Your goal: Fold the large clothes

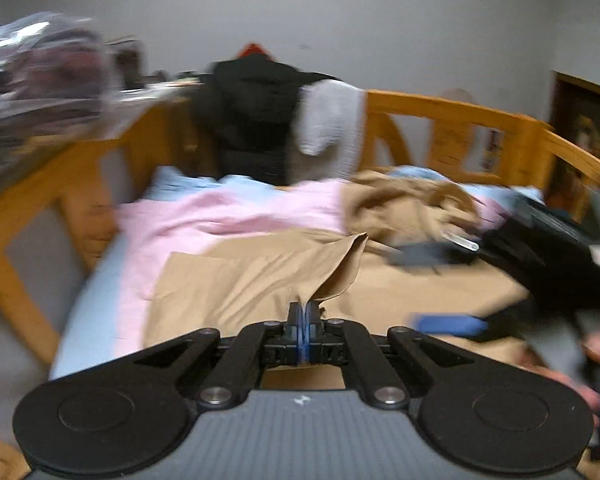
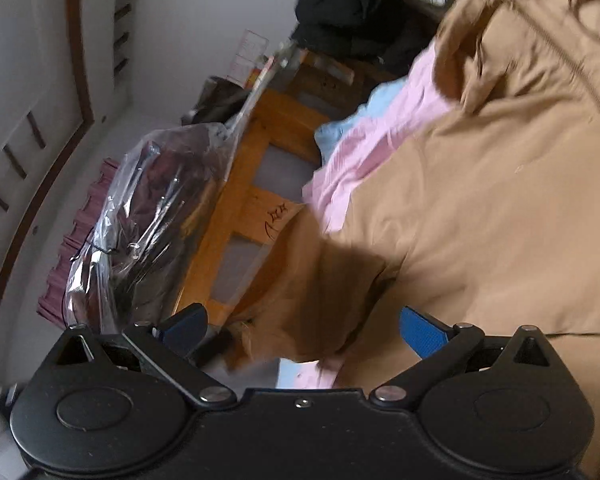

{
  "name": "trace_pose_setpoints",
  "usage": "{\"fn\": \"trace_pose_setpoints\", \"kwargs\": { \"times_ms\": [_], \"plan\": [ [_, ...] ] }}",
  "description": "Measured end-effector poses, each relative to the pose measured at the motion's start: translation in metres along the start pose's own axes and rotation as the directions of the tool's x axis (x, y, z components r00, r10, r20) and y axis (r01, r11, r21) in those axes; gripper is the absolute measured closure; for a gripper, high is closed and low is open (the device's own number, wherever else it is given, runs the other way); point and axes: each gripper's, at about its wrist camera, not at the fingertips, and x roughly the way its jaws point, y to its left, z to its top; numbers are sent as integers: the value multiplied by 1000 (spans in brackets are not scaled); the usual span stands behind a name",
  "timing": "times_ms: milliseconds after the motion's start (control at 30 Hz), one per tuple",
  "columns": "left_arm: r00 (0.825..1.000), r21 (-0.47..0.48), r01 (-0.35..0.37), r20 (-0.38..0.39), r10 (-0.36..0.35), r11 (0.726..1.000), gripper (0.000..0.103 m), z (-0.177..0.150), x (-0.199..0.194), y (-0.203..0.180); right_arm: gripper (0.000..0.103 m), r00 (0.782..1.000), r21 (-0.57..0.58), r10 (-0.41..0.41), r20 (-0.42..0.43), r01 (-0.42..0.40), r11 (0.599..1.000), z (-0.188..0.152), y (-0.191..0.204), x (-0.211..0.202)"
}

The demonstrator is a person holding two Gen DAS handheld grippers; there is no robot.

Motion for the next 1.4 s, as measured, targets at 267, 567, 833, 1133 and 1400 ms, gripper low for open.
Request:
{"fn": "trace_pose_setpoints", "kwargs": {
  "times_ms": [267, 567, 833, 1133, 1400],
  "plan": [
    [988, -13, 137, -77, -137, 991, 102, -23, 5, -32, 84, 986, 83, -166, 11, 164, 983, 5, -11, 0],
    [979, -17, 203, 0, -203, 979, 47, -17, -15, -14, 103, 945, -224, -279, 173, 313, 923, 30, 24, -71],
    [998, -79, -56, -43, 53, 995, 45, -19, 29, 30, 103, 851, -219, -414, 322, 493, 842, 54, -10, -141],
    [986, -211, -104, -151, 73, 972, 45, -25, 100, 79, 103, 737, -102, -596, 318, 652, 752, 54, -84, -151],
    [953, -160, -180, -274, 131, 971, 49, -18, 178, 69, 103, 692, -90, -664, 282, 709, 700, 31, -106, -163]
  ]
}}
